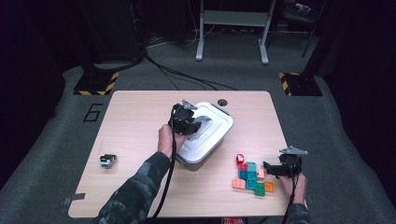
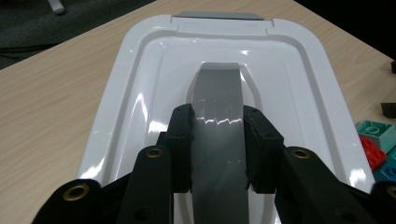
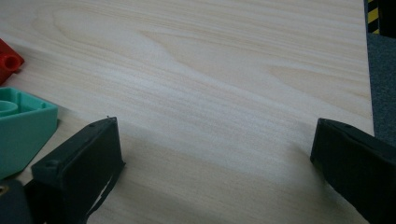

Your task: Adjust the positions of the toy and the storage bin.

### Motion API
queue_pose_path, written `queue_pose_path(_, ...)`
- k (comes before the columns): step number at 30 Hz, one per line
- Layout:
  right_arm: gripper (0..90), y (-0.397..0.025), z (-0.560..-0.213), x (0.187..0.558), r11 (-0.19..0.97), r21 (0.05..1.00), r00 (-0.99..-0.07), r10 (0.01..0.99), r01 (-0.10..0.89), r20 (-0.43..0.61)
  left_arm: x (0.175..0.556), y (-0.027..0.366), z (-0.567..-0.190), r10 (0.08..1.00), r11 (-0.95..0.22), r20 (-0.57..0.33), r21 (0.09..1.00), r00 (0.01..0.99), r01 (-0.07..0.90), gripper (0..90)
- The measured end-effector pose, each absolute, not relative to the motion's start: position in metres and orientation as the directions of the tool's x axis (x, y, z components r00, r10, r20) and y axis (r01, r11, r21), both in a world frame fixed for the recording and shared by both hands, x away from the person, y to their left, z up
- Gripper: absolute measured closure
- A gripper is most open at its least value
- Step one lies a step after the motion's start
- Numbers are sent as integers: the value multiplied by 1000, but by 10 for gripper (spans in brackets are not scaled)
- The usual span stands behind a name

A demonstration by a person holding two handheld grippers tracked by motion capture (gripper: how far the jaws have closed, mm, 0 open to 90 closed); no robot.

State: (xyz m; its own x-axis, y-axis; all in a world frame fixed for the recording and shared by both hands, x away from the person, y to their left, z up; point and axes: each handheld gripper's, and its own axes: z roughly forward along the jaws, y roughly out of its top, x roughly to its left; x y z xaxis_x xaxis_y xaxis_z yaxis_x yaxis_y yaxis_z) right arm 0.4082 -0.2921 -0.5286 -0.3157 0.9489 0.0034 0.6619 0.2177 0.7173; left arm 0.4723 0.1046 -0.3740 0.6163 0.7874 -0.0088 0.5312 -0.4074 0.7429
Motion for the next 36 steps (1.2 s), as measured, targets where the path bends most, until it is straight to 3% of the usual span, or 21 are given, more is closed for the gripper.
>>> queue_pose_path(8,13,-292,-529,408,217,718,-316,949,661,4,468,97,-375,806,-351,-60,752,589,558,671)
queue_pose_path(36,16,-292,-529,408,216,719,-314,950,661,4,447,63,-378,819,-295,-111,761,563,578,671)
